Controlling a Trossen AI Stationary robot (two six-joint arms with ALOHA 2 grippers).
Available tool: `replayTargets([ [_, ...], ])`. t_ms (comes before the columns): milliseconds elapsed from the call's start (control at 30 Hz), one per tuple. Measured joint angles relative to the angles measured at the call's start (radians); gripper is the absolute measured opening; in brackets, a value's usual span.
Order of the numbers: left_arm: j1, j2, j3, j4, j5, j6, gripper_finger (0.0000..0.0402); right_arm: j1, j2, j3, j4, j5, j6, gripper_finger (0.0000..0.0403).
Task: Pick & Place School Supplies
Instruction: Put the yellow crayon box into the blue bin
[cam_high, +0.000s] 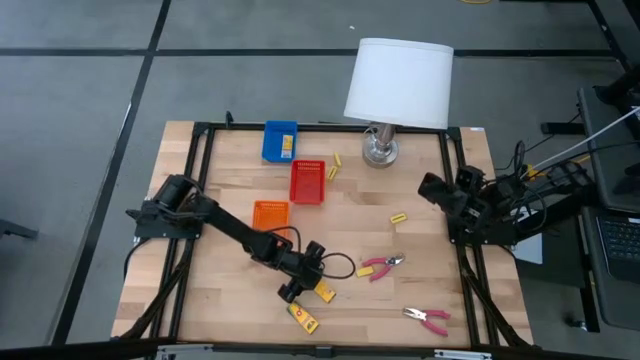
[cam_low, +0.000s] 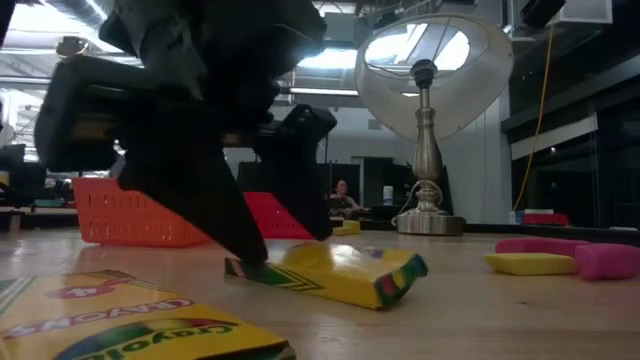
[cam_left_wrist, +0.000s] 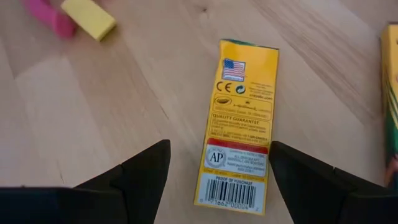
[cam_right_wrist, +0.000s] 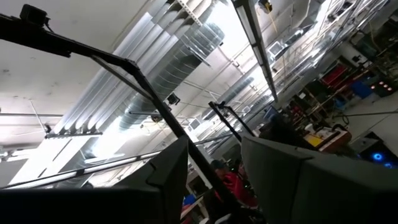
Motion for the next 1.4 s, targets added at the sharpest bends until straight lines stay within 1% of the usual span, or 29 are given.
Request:
replayTargets([
  [200,-0.012,0.009,-0.001,-0.008,0.019,-0.02,0.027,0.033,0.034,0.018,0.0,0.002,0.0,0.0155],
  [367,-0.039,0.009,-0.001,-0.013,0.019,-0.019,0.027,0.061,0.073,0.04,0.0,0.049,-0.016,0.0155],
  [733,-0.035,0.013,-0.001,-0.013,0.013,-0.036,0.027,0.115,0.223,0.137,-0.002,0.053,-0.059,0.0155],
  [933,-0.023,0.035,0.002,-0.007,0.073,-0.095,0.0268,0.134,0.296,0.182,-0.001,0.053,-0.078,0.0155],
  [1000,-0.022,0.037,0.002,-0.006,0.08,-0.112,0.0262,0.139,0.308,0.185,0.0,0.054,-0.068,0.0155],
  [1100,-0.02,0.038,0.002,-0.005,0.08,-0.132,0.0247,0.151,0.316,0.185,-0.002,0.083,-0.056,0.0155],
  [1267,-0.006,0.041,0.001,0.001,0.078,-0.178,0.021,0.174,0.315,0.185,-0.001,0.128,-0.059,0.0155],
  [1400,0.003,0.042,0.0,0.023,0.079,-0.2,0.0182,0.186,0.315,0.185,-0.001,0.133,-0.059,0.0155],
])
